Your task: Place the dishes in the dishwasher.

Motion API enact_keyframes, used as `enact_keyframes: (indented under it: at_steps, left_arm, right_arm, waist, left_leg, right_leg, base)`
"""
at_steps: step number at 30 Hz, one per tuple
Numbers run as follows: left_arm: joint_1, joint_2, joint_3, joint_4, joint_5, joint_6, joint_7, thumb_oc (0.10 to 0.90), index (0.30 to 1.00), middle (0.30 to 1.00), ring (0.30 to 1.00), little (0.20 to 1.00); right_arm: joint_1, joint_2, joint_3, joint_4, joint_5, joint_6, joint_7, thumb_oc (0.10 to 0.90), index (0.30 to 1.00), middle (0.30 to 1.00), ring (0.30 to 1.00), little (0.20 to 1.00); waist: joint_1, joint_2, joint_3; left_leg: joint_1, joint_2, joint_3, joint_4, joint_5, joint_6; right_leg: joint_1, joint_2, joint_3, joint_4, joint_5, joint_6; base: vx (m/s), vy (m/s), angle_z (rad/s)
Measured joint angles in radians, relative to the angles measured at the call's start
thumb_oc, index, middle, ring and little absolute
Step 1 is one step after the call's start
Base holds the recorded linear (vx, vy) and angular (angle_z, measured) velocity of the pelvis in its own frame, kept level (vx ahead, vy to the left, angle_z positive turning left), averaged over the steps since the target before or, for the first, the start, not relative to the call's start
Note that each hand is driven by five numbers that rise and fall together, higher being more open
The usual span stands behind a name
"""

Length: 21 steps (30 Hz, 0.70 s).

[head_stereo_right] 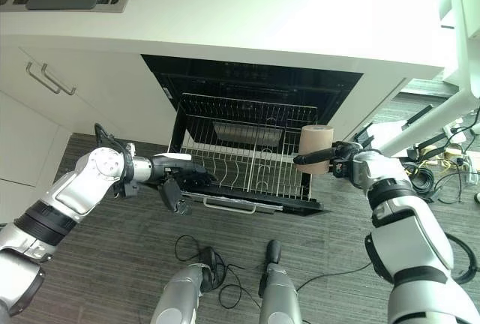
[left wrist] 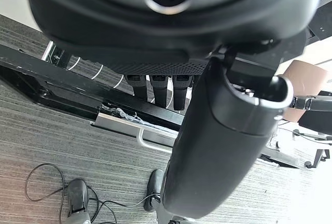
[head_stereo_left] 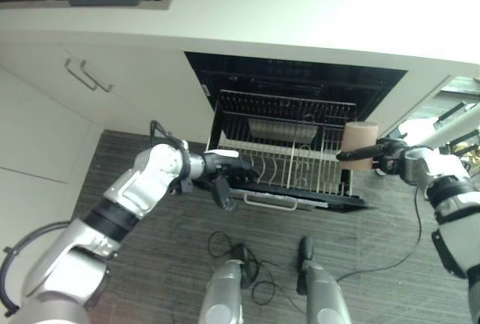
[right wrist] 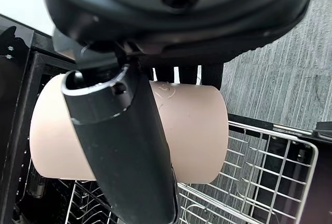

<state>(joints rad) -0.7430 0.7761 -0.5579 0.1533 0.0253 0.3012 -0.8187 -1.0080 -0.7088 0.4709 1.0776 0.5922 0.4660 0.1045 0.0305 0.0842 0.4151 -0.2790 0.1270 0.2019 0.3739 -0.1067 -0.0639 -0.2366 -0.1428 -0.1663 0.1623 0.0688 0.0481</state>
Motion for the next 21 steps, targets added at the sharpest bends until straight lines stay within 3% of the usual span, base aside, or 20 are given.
enact_keyframes:
  at_steps: [3, 4, 5, 21]
  left_arm:
    - [-0.005, 0.000, 0.000, 0.003, -0.019, 0.001, 0.001, 0.800, 0.900, 0.900, 0.900, 0.900]
    - [-0.009, 0.000, 0.000, 0.002, -0.023, 0.001, 0.001, 0.800, 0.900, 0.900, 0.900, 0.900]
    - [-0.010, 0.000, -0.001, 0.003, -0.031, 0.000, 0.001, 0.800, 0.900, 0.900, 0.900, 0.900]
    - [-0.017, 0.003, -0.002, 0.003, -0.061, -0.003, 0.027, 0.800, 0.900, 0.900, 0.900, 0.900]
  right_arm:
    - [-0.008, 0.004, 0.006, 0.002, -0.014, 0.015, 0.010, 0.400, 0.300, 0.300, 0.300, 0.300]
    - [-0.021, 0.012, 0.007, 0.026, -0.038, 0.018, 0.018, 0.571, 0.556, 0.556, 0.556, 0.556]
    - [-0.023, 0.014, 0.007, 0.035, -0.039, 0.018, 0.018, 0.800, 0.900, 0.900, 0.900, 0.900]
    - [-0.069, 0.062, 0.008, 0.035, -0.036, 0.037, -0.005, 0.800, 0.900, 0.900, 0.900, 0.900]
  waist:
    - [0.000, 0.003, 0.001]
    - [0.001, 0.003, 0.001]
    - [0.002, 0.003, 0.001]
    - [0.004, 0.018, 0.012]
  left_leg:
    - [-0.003, -0.004, -0.006, -0.004, 0.003, 0.001]
    - [-0.005, -0.006, -0.008, -0.004, 0.003, 0.002]
    - [-0.007, -0.007, -0.010, -0.004, 0.003, 0.002]
    - [-0.027, -0.008, -0.014, 0.000, 0.005, 0.003]
  right_leg:
    - [-0.001, -0.003, -0.008, 0.000, 0.000, 0.000]
    - [-0.001, -0.005, -0.011, -0.001, 0.000, 0.000]
    - [-0.001, -0.006, -0.014, -0.001, 0.000, 0.000]
    - [-0.019, -0.008, -0.019, 0.001, 0.000, 0.000]
  base:
    - [-0.02, 0.012, 0.07]
    - [-0.02, 0.013, 0.08]
    - [0.00, 0.010, 0.07]
    - [0.00, 0.001, 0.01]
